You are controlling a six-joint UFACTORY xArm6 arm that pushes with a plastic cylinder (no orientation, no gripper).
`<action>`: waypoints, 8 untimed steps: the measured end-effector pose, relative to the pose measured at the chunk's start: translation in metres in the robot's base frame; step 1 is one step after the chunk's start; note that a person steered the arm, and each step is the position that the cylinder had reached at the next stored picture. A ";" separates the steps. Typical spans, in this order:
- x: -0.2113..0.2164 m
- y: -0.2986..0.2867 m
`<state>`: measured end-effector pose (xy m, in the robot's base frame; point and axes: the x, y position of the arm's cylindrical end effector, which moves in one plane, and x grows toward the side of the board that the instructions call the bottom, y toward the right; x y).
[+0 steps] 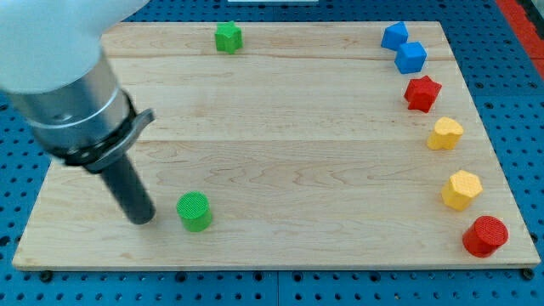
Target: Push the green circle towards the center right
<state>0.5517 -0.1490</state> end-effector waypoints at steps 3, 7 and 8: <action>0.032 -0.008; 0.027 0.056; 0.019 0.072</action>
<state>0.5704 -0.0775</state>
